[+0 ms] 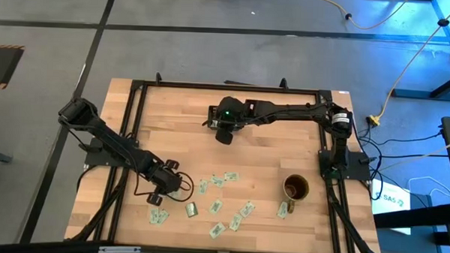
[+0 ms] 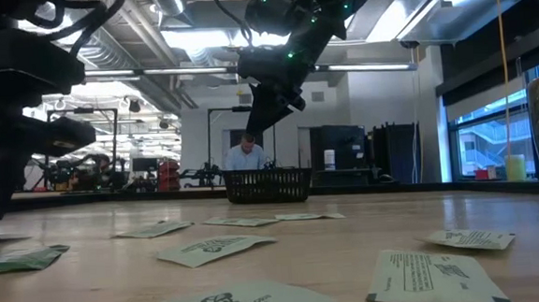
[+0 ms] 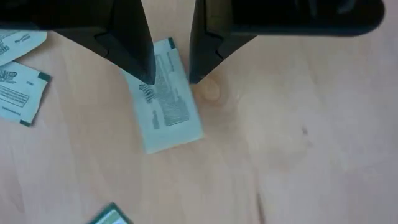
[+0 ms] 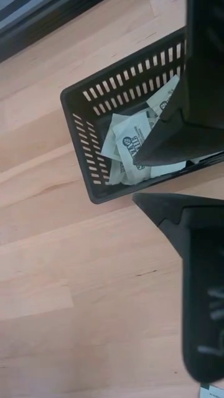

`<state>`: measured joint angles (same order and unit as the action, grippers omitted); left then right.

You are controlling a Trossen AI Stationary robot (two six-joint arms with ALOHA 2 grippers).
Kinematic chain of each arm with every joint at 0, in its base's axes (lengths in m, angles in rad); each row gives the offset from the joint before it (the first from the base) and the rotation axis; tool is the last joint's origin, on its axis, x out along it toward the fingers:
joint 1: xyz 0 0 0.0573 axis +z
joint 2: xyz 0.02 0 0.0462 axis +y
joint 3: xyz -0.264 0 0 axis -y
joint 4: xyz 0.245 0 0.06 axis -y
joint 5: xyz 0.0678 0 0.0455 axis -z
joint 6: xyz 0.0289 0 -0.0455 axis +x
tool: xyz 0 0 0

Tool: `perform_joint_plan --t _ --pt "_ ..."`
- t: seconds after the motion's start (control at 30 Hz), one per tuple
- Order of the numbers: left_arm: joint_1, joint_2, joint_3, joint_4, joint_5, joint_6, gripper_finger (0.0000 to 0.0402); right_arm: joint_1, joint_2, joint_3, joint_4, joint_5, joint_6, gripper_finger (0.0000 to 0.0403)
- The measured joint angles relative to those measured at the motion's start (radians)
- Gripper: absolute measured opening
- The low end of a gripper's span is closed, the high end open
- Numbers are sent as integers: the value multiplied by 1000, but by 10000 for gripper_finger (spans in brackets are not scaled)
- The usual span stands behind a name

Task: Pick and place Stevia / Truvia into bins
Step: Put the white stevia packet into the black bin

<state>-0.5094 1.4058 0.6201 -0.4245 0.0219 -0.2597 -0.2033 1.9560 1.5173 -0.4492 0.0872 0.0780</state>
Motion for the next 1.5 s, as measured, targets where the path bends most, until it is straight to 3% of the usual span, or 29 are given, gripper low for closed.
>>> perform_joint_plan --t 0.4,0.57,0.87,1.07,1.3,1.5 --pt "-40 97 11 -11 -26 -58 84 0 0 0 0 0 23 84" --pt "-41 104 13 -31 -35 -144 62 7 0 0 -3 0 23 84" --pt "-30 104 17 -37 -23 -142 13 31 -1 0 -9 0 34 84" --pt "-24 92 19 -45 -23 -140 5 78 -35 0 -109 -2 49 84" --pt "43 28 9 -90 -7 -109 4 160 -87 0 -251 -15 11 84" --pt "191 -82 44 -96 -2 -71 4 199 -94 -6 -296 -23 48 84"
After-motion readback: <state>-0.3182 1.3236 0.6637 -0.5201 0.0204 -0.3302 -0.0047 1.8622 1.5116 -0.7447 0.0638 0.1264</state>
